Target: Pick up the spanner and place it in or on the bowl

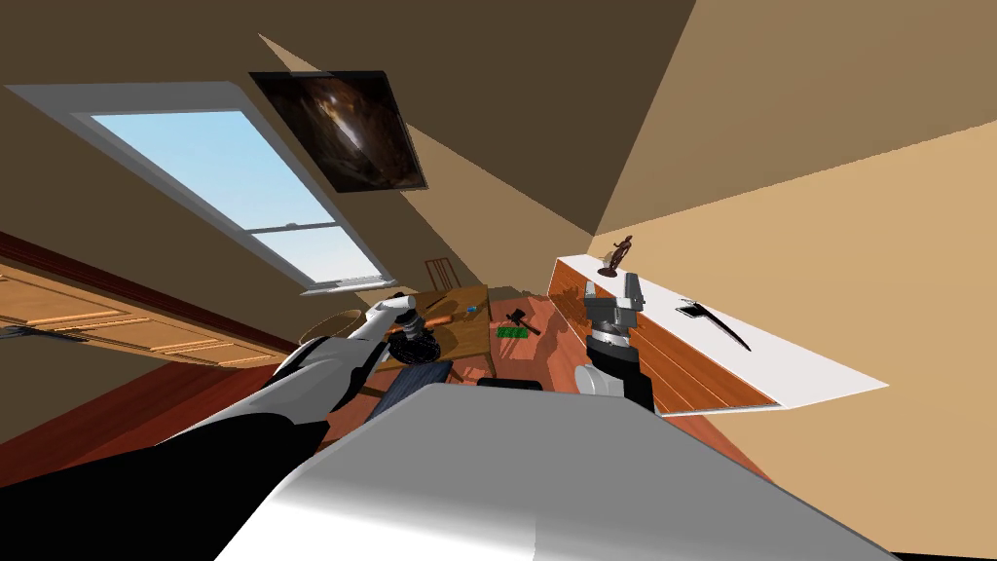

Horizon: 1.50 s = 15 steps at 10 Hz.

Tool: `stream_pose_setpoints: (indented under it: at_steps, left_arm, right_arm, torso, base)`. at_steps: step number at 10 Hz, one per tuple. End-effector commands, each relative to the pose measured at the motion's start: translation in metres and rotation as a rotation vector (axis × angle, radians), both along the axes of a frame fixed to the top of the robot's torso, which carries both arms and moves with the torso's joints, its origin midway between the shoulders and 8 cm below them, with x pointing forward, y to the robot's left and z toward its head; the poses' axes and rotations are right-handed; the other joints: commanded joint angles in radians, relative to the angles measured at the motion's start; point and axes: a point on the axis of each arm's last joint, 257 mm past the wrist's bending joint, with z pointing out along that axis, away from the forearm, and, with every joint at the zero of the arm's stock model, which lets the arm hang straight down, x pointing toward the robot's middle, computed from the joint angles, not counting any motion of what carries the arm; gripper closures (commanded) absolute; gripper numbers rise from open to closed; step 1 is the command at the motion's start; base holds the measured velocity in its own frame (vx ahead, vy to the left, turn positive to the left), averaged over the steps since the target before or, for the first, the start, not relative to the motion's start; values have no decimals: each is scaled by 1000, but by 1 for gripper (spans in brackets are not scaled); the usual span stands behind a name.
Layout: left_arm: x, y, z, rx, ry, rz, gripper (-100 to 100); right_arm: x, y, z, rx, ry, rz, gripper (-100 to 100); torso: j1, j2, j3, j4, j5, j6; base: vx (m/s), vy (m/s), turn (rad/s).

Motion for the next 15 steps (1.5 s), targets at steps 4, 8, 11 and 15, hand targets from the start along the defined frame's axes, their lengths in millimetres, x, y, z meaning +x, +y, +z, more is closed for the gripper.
stream_pose_setpoints:
  at_steps: [4, 8, 11, 15]
  left_arm:
    - [-3, -29, -9, -53, 28, -18, 100]
    - [-3, -28, -9, -51, 29, -18, -100]
    - [-3, -28, -9, -51, 29, -18, -100]
    - [10, -42, 9, -60, 24, -94, -100]
  right_arm:
    - [0, 0, 0, 0, 0, 0, 0]
    - [0, 0, 0, 0, 0, 0, 0]
    - [0, 0, 0, 0, 0, 0, 0]
    - [0, 0, 0, 0, 0, 0, 0]
  torso:
    - [-5, -4, -2, -1, -1, 1]
    - [-14, -5, -2, 0, -3, 2]
    - [-16, -5, -3, 0, -4, 2]
    - [-18, -8, -4, -1, -4, 1]
  base:
    - [-24, 159, -11]
    - [-6, 42, -6]
    - [0, 0, 0]
    - [34, -23, 125]
